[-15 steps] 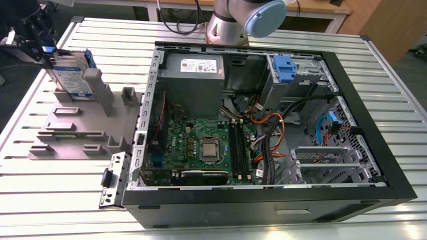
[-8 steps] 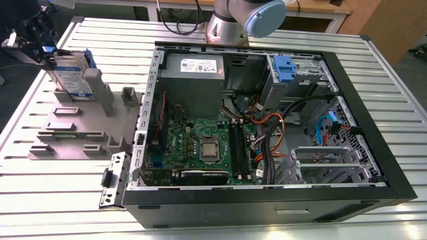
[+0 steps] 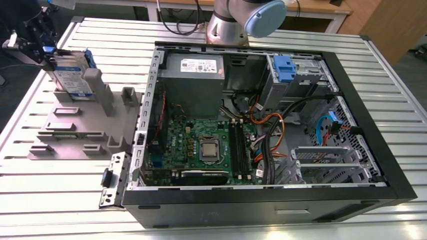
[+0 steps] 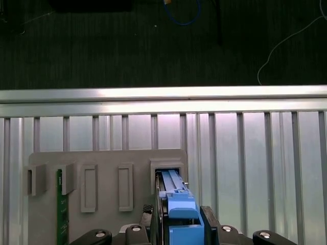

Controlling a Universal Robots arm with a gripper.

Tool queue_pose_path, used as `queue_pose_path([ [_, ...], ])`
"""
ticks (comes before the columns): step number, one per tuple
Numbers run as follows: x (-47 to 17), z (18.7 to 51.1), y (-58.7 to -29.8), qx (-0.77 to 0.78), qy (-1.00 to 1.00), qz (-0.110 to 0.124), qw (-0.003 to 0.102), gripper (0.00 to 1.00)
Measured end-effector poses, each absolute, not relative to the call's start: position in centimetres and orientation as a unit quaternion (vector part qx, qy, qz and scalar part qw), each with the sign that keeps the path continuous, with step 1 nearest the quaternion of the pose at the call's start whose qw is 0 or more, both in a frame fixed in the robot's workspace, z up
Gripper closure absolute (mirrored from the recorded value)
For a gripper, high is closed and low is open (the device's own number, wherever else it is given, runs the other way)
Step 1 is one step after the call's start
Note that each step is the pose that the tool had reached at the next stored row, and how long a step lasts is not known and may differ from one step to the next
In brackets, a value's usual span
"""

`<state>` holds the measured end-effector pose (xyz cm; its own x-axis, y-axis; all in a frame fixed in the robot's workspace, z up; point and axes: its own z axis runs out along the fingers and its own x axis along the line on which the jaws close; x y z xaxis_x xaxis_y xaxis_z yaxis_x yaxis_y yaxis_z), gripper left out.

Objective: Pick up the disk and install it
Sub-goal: 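Pick up the disk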

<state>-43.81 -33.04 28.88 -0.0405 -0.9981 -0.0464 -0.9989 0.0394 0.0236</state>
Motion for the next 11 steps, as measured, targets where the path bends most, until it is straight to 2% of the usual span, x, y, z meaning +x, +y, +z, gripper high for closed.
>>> queue_pose_path([
  [11,-43.81,28.82,-32.96,-0.693,0.721,0.025,0.008,0.52],
])
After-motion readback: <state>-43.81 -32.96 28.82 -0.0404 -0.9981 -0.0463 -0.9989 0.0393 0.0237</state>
